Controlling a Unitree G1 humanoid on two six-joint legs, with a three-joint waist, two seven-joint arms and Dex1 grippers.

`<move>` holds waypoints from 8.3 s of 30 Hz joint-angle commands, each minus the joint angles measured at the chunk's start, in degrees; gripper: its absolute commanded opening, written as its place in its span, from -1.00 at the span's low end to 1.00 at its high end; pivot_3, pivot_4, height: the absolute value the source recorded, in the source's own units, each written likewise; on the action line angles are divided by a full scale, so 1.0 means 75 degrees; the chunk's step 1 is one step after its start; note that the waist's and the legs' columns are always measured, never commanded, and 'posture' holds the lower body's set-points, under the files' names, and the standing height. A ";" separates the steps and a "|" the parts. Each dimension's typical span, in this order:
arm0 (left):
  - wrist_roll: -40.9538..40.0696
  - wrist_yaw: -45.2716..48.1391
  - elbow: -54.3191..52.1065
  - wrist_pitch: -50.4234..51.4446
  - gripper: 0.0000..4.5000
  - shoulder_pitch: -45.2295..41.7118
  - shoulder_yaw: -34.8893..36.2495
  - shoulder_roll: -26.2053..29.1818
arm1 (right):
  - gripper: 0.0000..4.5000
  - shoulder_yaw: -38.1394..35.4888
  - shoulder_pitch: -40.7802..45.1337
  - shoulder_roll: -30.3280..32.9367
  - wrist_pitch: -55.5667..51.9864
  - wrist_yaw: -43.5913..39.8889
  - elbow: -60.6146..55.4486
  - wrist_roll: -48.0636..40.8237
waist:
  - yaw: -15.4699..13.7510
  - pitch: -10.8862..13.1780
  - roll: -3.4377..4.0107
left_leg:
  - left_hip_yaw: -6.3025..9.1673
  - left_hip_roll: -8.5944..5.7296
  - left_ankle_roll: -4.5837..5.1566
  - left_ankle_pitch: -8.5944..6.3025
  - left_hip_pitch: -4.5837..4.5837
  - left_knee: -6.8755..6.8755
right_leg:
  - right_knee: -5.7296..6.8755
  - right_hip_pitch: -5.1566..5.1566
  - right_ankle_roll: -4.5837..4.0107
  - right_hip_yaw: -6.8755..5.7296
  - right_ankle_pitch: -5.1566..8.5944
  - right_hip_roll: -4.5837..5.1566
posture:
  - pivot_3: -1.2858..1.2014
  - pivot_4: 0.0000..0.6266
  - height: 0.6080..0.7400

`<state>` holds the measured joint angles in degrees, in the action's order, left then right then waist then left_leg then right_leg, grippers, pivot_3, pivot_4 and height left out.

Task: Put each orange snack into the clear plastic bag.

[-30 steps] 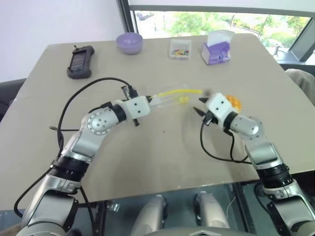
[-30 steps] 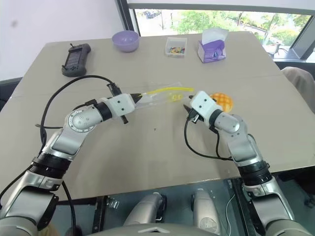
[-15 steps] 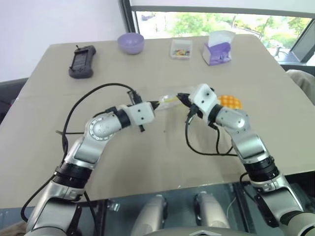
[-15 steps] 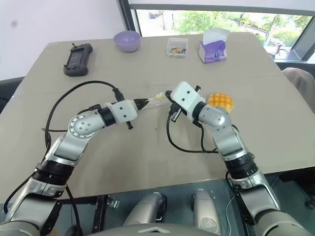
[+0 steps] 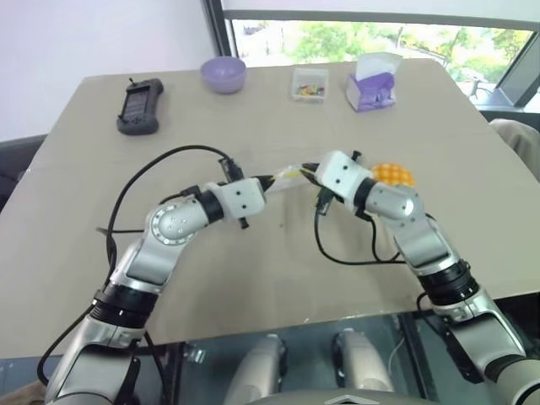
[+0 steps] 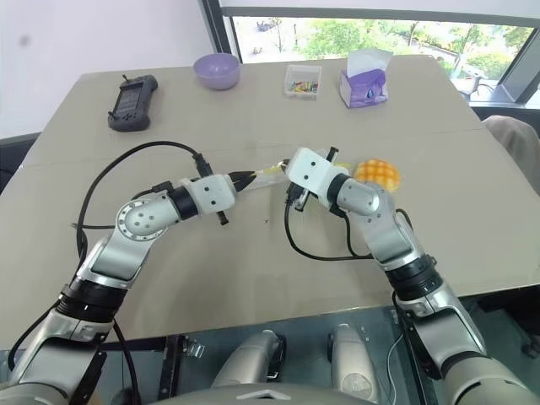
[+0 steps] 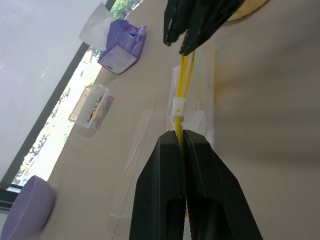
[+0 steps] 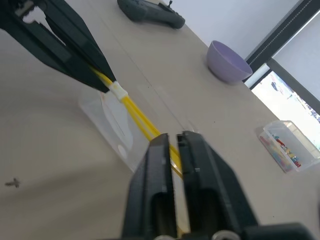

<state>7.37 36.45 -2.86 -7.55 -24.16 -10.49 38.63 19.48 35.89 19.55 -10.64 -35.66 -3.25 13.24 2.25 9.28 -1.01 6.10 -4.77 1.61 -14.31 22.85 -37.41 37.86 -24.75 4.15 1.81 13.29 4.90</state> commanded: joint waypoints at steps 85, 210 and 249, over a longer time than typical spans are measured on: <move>0.0987 -0.0311 -0.0322 -0.0428 -1.00 0.0381 0.0336 -0.0186 | -0.04 -0.0781 -0.0542 0.0719 -0.0022 -0.0296 -0.0260 -0.0628 | -0.0019 -0.0001 0.0000 | -0.0003 0.0001 0.0000 0.0000 -0.0001 -0.0003 | 0.0001 0.0002 0.0000 0.0001 -0.0001 0.0001 | 0.03 -0.52 1.00; 0.0896 -0.0534 0.0304 -0.0153 -1.00 -0.0087 0.0288 -0.0642 | -0.53 -0.1031 -0.0185 -0.0396 -0.1978 -0.0133 0.0013 -0.2583 | -0.0039 -0.0014 -0.0006 | -0.0005 -0.0003 0.0000 0.0001 -0.0006 -0.0008 | 0.0009 0.0004 0.0000 0.0006 -0.0002 0.0005 | 0.03 -0.52 1.00; 0.0529 0.0455 0.1265 -0.2966 -1.00 -0.0371 -0.0082 0.0136 | -0.53 -0.0310 0.0905 -0.0916 0.0244 -0.0016 0.2834 -0.1083 | -0.0004 -0.0012 -0.0003 | -0.0005 -0.0003 0.0000 0.0001 -0.0005 -0.0003 | 0.0007 0.0000 0.0000 0.0006 -0.0002 0.0003 | 0.03 -0.52 1.00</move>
<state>12.96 39.30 7.46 -27.50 -26.09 -11.33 39.52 15.00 41.26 11.32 -13.55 -36.17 18.05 1.75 2.22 9.18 -1.03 6.06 -4.80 1.61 -14.30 22.81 -37.43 37.91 -24.76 4.15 1.86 13.28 4.92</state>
